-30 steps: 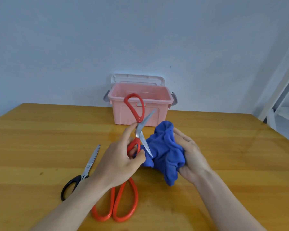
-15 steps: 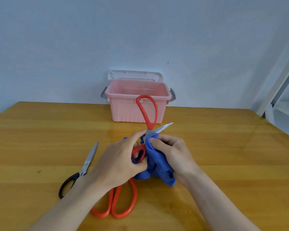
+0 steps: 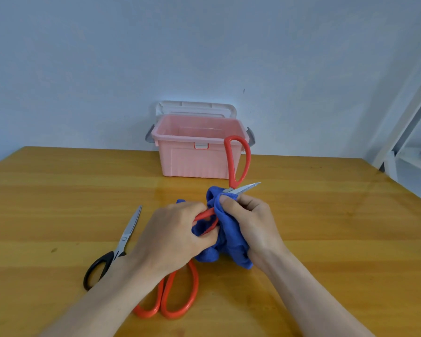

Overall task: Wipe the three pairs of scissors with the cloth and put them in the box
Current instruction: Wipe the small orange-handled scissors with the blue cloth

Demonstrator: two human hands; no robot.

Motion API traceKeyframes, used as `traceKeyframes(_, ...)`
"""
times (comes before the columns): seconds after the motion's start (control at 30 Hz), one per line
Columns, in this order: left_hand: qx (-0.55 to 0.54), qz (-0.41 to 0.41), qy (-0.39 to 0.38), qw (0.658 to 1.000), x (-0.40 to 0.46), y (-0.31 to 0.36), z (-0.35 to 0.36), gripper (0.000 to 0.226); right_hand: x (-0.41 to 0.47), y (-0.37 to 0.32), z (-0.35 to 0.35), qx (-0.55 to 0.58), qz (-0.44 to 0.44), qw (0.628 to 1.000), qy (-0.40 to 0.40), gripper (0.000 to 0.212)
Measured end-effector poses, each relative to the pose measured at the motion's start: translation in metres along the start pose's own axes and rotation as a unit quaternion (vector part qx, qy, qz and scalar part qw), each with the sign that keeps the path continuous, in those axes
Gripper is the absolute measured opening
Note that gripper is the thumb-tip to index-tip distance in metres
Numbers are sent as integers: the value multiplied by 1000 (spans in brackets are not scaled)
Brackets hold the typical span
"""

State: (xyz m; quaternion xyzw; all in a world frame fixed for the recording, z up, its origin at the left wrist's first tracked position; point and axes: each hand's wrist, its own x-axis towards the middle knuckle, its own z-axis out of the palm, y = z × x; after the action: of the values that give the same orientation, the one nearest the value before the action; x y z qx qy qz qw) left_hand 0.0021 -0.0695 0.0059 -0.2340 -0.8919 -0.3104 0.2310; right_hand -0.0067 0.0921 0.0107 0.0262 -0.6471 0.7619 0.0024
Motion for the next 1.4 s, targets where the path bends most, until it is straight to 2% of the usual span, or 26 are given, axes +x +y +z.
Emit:
traceKeyframes(0.13, -22, 5, 6, 1000, 0, 6, 2, 40, -1, 3, 9, -45, -38, 997, 55, 25)
traceKeyframes(0.27, -42, -7, 11, 999, 0, 7, -1, 23, 0, -1, 10, -48, -56, 996, 46, 38)
traceKeyframes(0.43, -44, -24, 10, 999, -1, 3, -1, 31, 1, -2, 3, 7, -12, 1000, -22, 16)
traceKeyframes(0.6, -50, -31, 0, 998, -2, 3, 3, 28, 1, -2, 2, 60, 21, 998, 3, 13)
traceKeyframes(0.83, -57, -15, 18, 998, 0, 4, 2, 22, 1, -1, 5, 66, -5, 998, 20, 22)
traceKeyframes(1.07, -55, -13, 21, 998, -2, 10, -1, 32, 2, 0, 6, -16, -42, 999, 30, 33)
traceKeyframes(1.2, -48, -21, 12, 999, -2, 5, 1, 27, 0, 3, 7, 65, 4, 998, -2, 26)
traceKeyframes(1.4, -51, -31, -11, 998, -3, 2, 3, 20, 2, 2, 5, 125, 31, 992, -16, 39)
